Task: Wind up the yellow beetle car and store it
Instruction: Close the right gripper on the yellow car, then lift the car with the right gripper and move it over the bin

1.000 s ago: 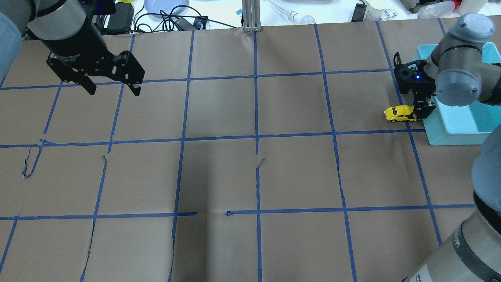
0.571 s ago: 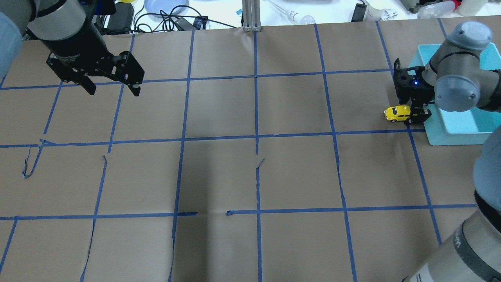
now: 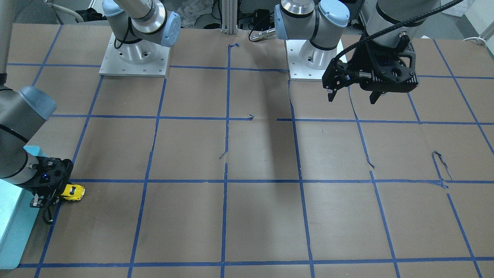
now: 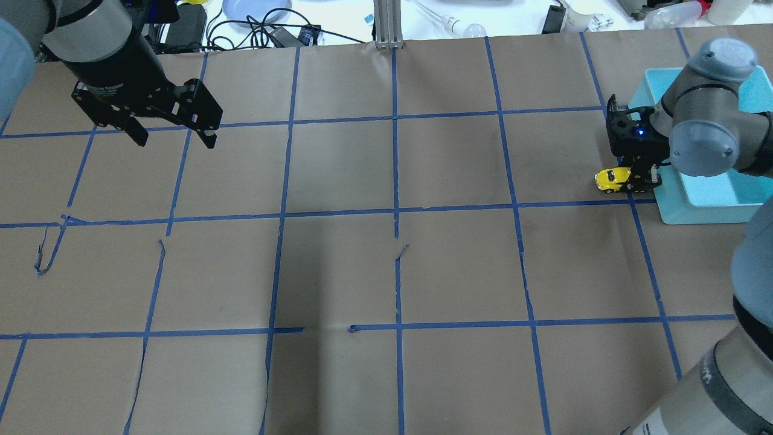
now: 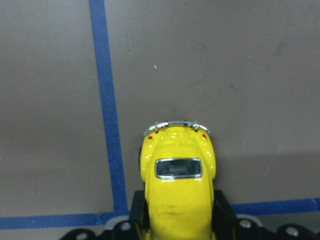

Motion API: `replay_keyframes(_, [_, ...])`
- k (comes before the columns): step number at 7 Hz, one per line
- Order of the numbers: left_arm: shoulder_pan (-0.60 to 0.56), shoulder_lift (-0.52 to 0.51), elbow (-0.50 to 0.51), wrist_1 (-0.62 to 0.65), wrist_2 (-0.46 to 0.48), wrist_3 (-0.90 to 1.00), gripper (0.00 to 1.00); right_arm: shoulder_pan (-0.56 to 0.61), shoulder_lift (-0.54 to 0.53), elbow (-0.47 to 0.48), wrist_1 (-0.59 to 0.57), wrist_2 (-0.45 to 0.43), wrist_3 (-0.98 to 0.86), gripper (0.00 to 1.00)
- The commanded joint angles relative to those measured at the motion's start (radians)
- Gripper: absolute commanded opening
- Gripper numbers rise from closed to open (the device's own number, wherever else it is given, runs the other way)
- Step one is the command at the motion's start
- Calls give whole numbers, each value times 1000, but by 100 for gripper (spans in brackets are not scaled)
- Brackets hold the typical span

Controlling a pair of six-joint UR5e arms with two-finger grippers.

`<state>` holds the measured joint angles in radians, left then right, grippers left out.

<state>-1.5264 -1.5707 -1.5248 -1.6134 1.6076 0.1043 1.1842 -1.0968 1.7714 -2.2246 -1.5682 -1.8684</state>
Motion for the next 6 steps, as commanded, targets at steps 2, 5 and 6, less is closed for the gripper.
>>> replay_keyframes(2, [8, 1, 0, 1, 0, 0, 100, 11, -131, -9, 64, 19, 220, 0])
replay_keyframes(5, [14, 0, 2, 6, 0, 0, 100, -15, -160, -143, 172, 117, 374, 0])
replay_keyframes(6, [15, -2, 0, 7, 0, 0, 100, -59, -155, -202, 183, 115, 440, 0])
